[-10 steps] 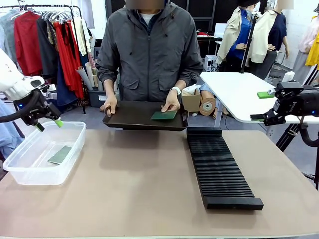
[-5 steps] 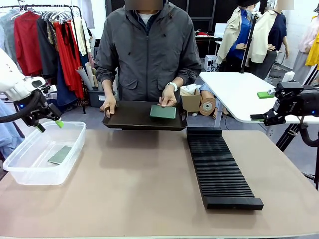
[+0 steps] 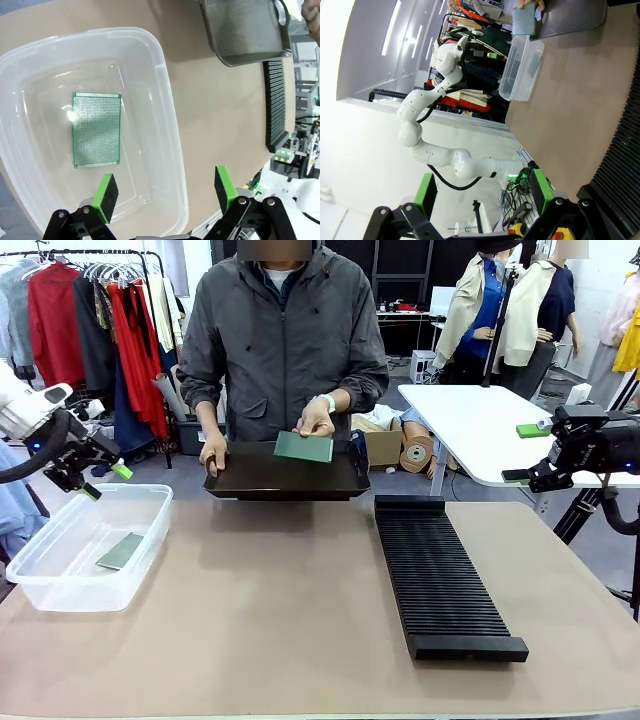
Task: Sort PCBs into racks and boxes based on the side picked up.
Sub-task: Pick up the Blank PCB handed by the Human.
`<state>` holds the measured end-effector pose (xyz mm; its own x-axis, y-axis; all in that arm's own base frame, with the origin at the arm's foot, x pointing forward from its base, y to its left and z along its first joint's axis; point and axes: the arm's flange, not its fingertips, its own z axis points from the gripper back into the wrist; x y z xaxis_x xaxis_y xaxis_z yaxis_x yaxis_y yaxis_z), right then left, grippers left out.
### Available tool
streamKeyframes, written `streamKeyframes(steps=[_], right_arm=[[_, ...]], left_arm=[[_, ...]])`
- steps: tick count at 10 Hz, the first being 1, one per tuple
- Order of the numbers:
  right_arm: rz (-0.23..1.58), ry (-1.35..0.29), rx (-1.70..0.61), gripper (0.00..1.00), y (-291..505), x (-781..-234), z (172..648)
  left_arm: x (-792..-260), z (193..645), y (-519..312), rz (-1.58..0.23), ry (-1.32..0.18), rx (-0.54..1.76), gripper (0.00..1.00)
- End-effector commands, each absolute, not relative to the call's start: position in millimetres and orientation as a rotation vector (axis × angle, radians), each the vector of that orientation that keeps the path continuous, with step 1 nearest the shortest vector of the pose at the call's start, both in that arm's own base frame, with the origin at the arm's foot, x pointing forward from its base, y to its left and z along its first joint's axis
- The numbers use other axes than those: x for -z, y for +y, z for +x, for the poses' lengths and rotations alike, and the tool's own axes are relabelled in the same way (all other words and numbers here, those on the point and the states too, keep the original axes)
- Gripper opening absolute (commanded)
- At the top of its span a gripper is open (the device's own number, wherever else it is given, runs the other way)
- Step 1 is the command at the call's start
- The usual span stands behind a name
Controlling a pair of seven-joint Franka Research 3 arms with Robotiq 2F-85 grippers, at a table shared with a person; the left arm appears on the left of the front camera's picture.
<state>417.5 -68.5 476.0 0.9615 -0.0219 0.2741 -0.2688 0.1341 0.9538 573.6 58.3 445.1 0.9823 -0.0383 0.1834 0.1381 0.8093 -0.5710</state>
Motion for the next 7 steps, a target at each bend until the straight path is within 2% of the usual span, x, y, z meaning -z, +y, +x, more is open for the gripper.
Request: streamKeyframes(steps=[1,3,5,7], right_arm=[[1.433,-0.247,-0.185,1.0,-69,-480,417],[1.433,-0.247,-0.185,1.0,-69,-480,417],[1.433,-0.247,-0.185,1.0,-69,-480,417],[1.433,-0.247,-0.185,1.0,-69,-480,417]], left_arm=[[-448,570,83,-1.107,-0.155,0.115,1.0],[-446,572,85,-1.146,-0.173,0.102,1.0],[-434,576,85,-1.334,-0.197,0.09,1.0],[-423,580,83,-1.363,-0.203,0.095,1.0]])
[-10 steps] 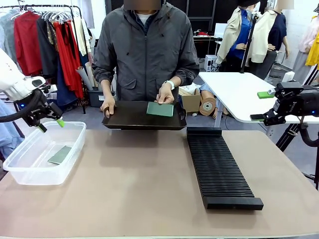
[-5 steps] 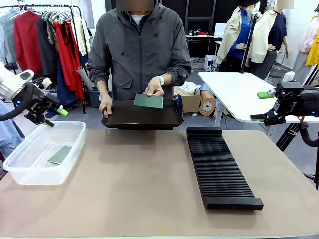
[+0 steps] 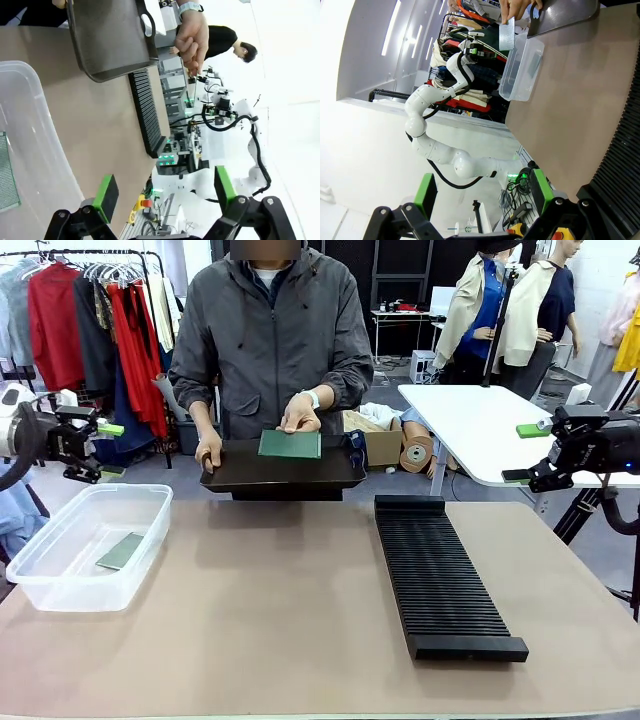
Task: Sort PCBs into racks and boxes based on the side picked up.
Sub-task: Pick up the Blank PCB handed by the Human.
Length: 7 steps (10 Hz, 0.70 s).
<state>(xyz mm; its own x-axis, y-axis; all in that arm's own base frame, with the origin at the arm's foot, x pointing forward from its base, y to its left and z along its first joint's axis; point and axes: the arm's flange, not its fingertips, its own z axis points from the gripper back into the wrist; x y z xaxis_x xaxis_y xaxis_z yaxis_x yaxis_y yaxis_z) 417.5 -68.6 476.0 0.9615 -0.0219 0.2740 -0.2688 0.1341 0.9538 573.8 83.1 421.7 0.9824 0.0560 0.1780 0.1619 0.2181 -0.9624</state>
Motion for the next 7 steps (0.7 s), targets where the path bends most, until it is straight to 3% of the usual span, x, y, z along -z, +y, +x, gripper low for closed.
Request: streamKeyframes(steps=[1,4,7], right_arm=[[1.433,-0.247,-0.185,1.0,-68.6,-479.9,417.1],[1.433,-0.247,-0.185,1.0,-68.6,-479.9,417.1],[1.433,-0.247,-0.185,1.0,-68.6,-479.9,417.1]], left_arm=[[-419.8,581.1,81.5,-1.396,-0.212,0.112,1.0],[-420.8,583.5,80.6,-1.412,-0.281,0.144,1.0],[-412.7,580.4,79.4,-1.38,-0.215,0.102,1.0]])
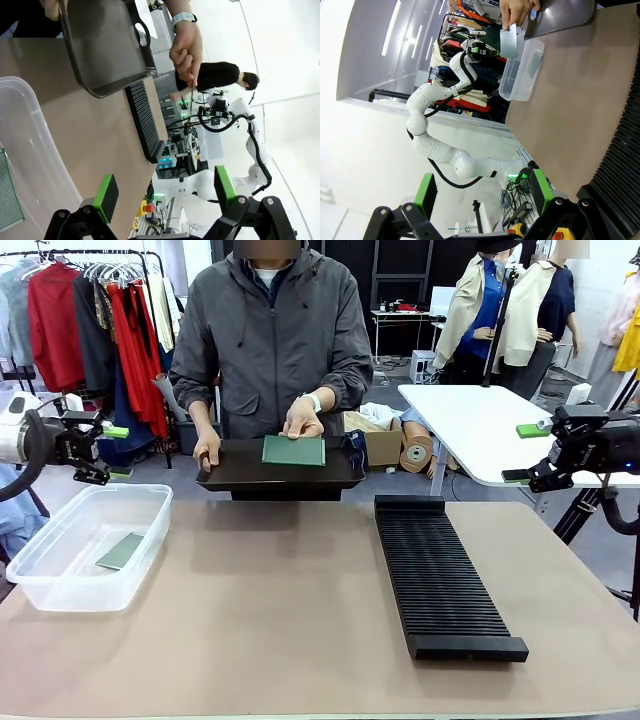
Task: Sort PCBs into racks and boxes based on the side picked up.
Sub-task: Pick up the Blank PCB handed by the Human.
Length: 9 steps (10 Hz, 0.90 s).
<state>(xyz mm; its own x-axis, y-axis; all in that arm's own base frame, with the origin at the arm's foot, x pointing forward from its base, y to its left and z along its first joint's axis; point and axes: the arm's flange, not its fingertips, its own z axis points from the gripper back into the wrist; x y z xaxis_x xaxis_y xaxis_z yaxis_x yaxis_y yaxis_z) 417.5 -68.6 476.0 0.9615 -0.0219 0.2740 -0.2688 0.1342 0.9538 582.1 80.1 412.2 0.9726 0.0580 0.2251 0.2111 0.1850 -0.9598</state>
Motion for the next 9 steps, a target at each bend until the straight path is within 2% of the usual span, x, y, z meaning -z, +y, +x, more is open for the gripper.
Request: streamKeyframes(steps=[1,7,9], right_arm=[[1.433,-0.247,-0.185,1.0,-69,-480,417],[1.429,-0.244,-0.181,1.0,-69,-476,417],[1.478,-0.235,-0.245,1.0,-45,-474,443]], left_arm=[[-413,580,79,-1.38,-0.215,0.102,1.0],[-413,580,79,-1.38,-0.215,0.102,1.0],[-413,580,79,-1.38,-0.215,0.102,1.0]])
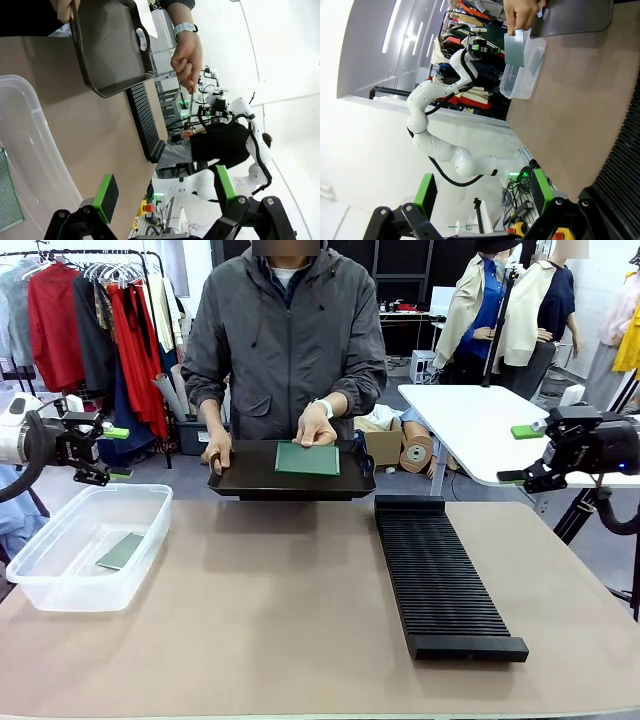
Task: Sort PCBs into racks and boxes based on the side picked up.
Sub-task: Pick up the Blank PCB handed by the Human.
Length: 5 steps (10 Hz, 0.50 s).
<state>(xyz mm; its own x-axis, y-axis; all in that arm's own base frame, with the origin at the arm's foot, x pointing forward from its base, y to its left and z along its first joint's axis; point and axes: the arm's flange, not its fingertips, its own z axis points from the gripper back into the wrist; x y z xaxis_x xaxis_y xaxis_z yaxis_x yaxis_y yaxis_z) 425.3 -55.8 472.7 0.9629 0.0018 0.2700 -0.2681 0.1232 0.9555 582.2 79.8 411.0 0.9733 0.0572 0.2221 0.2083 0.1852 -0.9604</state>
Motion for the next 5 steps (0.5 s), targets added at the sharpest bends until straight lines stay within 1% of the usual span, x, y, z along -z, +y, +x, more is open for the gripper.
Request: streamKeyframes(steps=[1,3,5], right_arm=[[1.476,-0.242,-0.263,1.0,-32,-473,452],[1.486,-0.214,-0.246,1.0,-2,-457,471],[1.438,-0.199,-0.237,1.0,28,-438,488]], left_arm=[[-413,580,79,-1.38,-0.215,0.102,1.0],[-413,580,79,-1.38,-0.215,0.102,1.0],[-413,580,79,-1.38,-0.215,0.102,1.0]])
